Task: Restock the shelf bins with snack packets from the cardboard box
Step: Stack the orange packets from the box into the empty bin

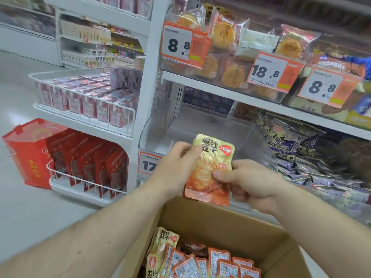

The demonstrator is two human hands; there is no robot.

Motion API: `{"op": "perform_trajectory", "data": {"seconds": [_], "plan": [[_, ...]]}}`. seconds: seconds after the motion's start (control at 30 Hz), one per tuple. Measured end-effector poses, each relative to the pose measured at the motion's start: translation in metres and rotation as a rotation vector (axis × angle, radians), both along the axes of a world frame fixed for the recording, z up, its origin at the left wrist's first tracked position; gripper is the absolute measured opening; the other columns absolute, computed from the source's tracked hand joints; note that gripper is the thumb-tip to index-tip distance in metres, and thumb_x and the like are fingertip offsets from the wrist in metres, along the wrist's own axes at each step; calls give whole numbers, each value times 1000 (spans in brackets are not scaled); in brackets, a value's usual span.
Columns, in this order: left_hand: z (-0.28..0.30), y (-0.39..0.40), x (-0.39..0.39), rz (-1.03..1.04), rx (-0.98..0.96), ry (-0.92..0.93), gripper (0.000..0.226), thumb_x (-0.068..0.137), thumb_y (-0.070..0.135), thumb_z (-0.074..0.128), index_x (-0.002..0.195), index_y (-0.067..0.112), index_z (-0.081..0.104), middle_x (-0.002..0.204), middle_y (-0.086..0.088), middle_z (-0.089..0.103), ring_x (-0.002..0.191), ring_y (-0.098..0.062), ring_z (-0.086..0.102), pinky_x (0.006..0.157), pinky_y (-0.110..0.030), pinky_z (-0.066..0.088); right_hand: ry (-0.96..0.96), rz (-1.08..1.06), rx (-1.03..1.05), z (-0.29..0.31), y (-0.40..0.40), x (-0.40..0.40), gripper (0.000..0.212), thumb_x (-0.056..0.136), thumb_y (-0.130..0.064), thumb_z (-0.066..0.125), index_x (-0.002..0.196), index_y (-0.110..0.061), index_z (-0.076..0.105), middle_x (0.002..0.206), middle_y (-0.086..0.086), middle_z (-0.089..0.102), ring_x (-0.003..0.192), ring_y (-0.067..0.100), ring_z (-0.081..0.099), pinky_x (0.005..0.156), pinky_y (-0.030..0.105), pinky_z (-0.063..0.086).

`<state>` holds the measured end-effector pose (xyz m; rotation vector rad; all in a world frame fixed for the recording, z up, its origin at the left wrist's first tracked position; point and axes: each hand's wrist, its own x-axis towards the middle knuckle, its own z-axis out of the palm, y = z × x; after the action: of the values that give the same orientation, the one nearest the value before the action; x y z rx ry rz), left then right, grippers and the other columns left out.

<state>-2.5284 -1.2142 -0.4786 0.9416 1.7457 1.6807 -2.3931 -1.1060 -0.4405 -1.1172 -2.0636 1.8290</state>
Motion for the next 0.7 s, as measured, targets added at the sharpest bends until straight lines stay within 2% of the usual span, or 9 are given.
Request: {"op": "perform_trajectory", "data": {"seconds": [0.07,0.13,0.23,0.3,0.37,0.5,0.57,0.63,0.7], "plan": [[-11,0,-26,295,-77,484,23,89,47,55,102,28,60,119,3,53,114,-16,49,96,-33,40,-12,-77,8,6,24,-24,25,88,-10,69,71,-17,53,48,-4,44,39,7,23,40,20,19],[-24,-1,-44,475,-213,696,30,88,39,63,117,30,63,137,-4,36,130,-26,30,108,-40,27,-16,-160,40,8,47,-54,23,87,-14,72,71,-17,56,58,1,50,41,8,23,40,21,21],[-39,1,-54,460,-279,686,24,88,42,64,112,40,69,158,-7,12,144,-25,7,116,-44,15,-50,-227,121,2,76,-103,15,85,-18,75,80,-19,61,69,3,59,41,8,29,44,21,23],[-46,5,-55,378,-253,619,16,89,46,62,99,38,73,162,3,-4,147,-18,-5,119,-43,10,-79,-252,186,-6,90,-132,16,85,-15,76,91,-16,61,62,-1,55,44,8,35,42,21,28],[-50,8,-54,342,-199,545,18,90,46,63,90,32,73,161,12,-15,147,-10,-11,120,-39,8,-59,-242,253,-16,103,-160,20,87,-11,75,100,-13,60,71,0,56,52,8,43,37,18,33],[-56,12,-50,379,-145,532,25,92,44,61,79,24,68,158,21,-17,145,-3,-8,120,-37,14,-59,-178,294,-41,126,-210,9,94,-13,66,101,-10,63,94,7,67,69,15,61,51,19,46],[-58,15,-50,403,-136,538,26,92,41,61,76,22,67,160,17,-17,145,-3,-5,119,-39,17,-48,-120,187,-53,136,-229,24,98,-6,54,121,-1,59,110,13,67,81,19,66,62,22,53],[-58,16,-49,418,-122,542,26,92,39,62,73,21,65,160,17,-16,143,0,-4,119,-39,19,-15,-91,138,-64,141,-240,28,99,0,46,126,3,53,105,17,63,67,14,65,50,19,52],[-59,17,-49,423,-100,536,26,91,37,63,71,22,64,160,16,-15,142,2,-4,118,-40,21,10,-112,150,-72,146,-251,30,96,1,52,125,6,52,111,20,63,69,15,67,46,18,51]]}}
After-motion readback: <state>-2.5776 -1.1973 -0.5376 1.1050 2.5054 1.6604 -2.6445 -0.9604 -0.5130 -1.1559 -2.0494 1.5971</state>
